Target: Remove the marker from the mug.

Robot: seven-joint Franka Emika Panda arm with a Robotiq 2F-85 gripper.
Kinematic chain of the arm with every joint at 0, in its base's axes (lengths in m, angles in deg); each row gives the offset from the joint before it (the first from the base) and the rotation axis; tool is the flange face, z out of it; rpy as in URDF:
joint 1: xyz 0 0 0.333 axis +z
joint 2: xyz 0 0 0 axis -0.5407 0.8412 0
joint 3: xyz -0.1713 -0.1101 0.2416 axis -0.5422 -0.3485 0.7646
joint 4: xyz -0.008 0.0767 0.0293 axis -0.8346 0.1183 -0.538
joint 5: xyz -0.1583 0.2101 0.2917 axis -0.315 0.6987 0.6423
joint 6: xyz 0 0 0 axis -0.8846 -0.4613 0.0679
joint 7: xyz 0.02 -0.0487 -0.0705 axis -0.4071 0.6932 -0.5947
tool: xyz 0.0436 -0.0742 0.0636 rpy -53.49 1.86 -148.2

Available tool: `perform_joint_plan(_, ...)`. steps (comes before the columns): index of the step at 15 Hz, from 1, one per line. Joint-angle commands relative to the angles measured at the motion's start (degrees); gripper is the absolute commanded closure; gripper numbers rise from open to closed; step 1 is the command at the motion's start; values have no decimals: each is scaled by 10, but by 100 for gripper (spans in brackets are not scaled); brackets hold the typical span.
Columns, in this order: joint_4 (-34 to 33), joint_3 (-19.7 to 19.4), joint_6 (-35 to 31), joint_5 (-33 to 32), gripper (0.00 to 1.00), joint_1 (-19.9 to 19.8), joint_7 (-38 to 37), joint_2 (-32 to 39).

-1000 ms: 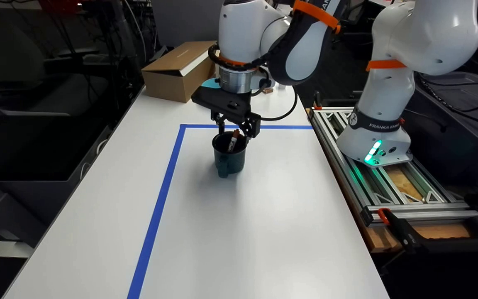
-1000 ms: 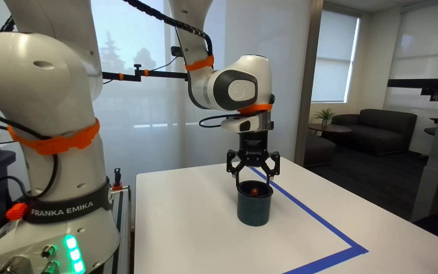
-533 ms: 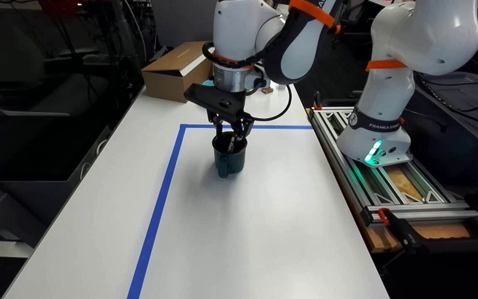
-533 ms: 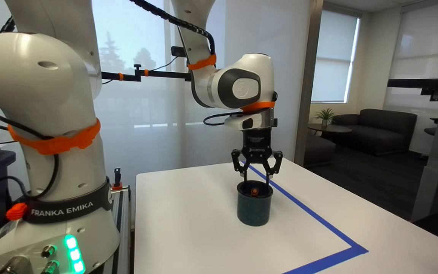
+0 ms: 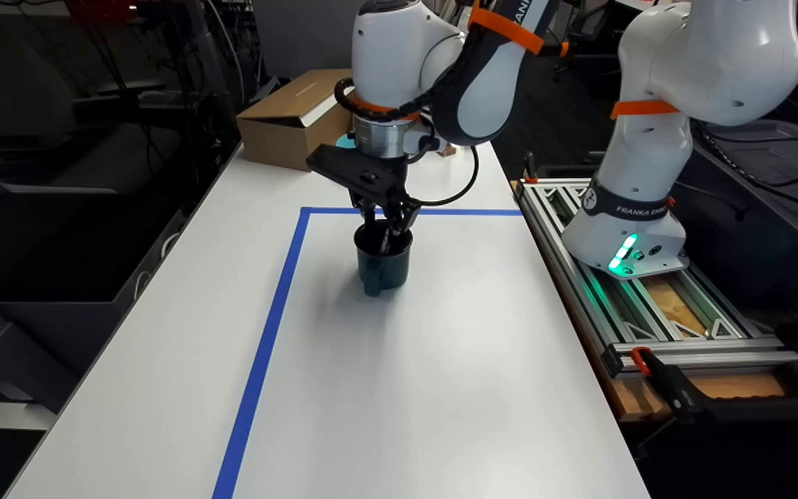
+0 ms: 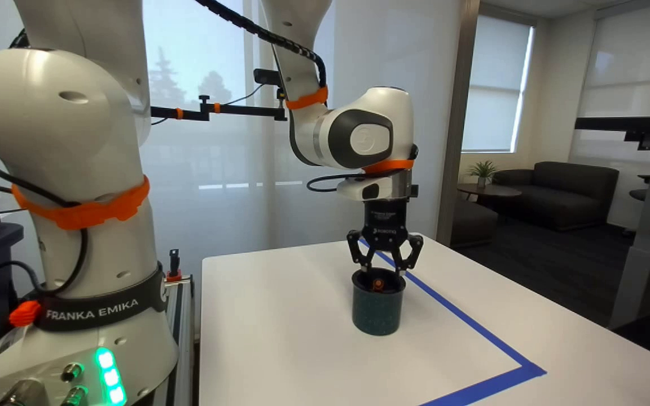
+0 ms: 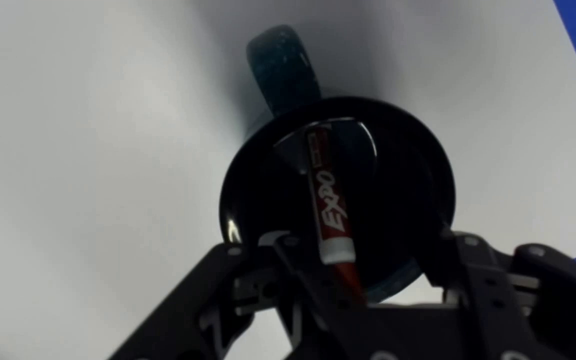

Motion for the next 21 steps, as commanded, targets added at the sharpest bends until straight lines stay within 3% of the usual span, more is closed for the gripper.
perform_joint_plan(1, -6, -19, -1, -31, 44, 21, -42, 12)
perform_joint_plan(5, -5, -31, 0, -51, 48, 34, -63, 19)
perform_joint_plan(6, -5, -34, 0, -57, 58, 37, -69, 21)
perform_joint_plan(7, -6, -37, 0, -61, 75, 40, -73, 23)
perform_joint_plan(10, -4, -44, -1, -67, 99, 46, -78, 23)
perform_joint_plan(15, 11, -45, 19, -72, 95, 51, -71, -17)
perform_joint_plan(21, 39, -19, 92, -48, 95, 31, -27, -121)
